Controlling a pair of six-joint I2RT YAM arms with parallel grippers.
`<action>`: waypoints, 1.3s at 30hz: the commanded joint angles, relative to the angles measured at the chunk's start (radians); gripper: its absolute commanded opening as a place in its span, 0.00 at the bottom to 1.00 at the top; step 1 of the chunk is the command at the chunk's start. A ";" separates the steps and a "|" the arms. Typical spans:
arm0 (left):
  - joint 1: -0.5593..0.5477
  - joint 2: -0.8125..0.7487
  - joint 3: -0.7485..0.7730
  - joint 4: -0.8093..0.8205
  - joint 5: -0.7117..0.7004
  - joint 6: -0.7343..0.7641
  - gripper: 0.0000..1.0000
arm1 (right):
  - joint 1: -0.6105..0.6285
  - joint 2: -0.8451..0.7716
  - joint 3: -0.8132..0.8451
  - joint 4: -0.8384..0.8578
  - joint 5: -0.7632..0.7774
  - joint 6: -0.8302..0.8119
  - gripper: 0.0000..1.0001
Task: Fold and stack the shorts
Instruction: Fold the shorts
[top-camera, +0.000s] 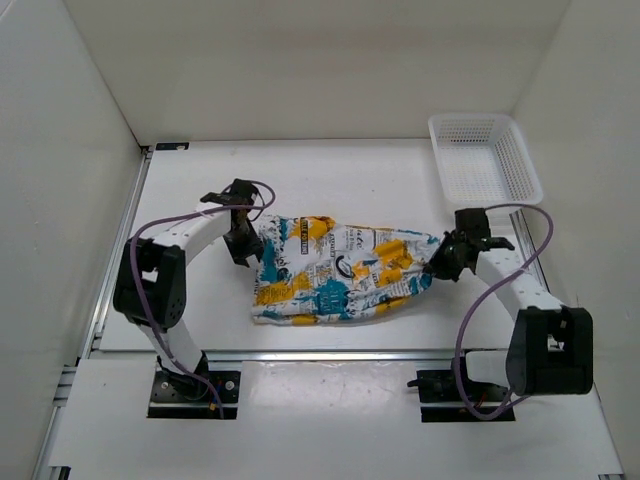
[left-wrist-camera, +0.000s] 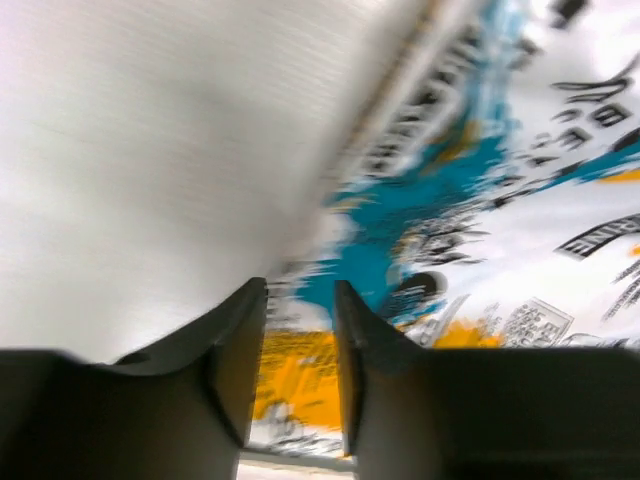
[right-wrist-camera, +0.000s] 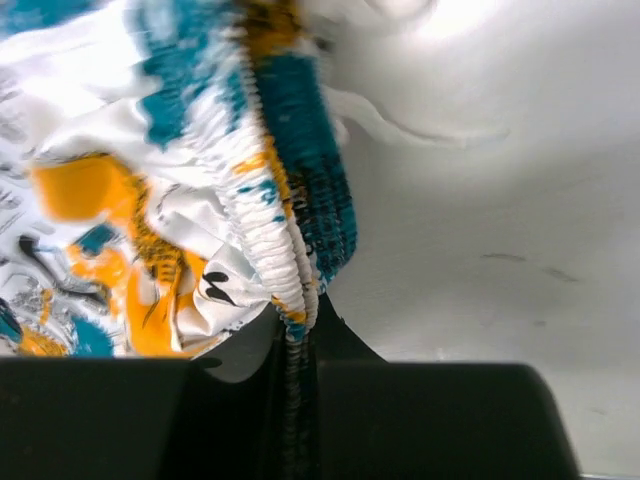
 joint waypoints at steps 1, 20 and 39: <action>0.042 -0.110 -0.031 0.009 -0.009 0.023 0.42 | 0.008 -0.080 0.188 -0.127 0.141 -0.202 0.00; -0.088 0.168 0.078 0.121 0.158 -0.007 0.10 | 0.638 0.229 0.783 -0.391 0.571 -0.318 0.00; -0.002 0.059 0.022 0.121 0.170 0.002 0.10 | 0.913 0.737 1.199 -0.358 0.468 -0.296 0.00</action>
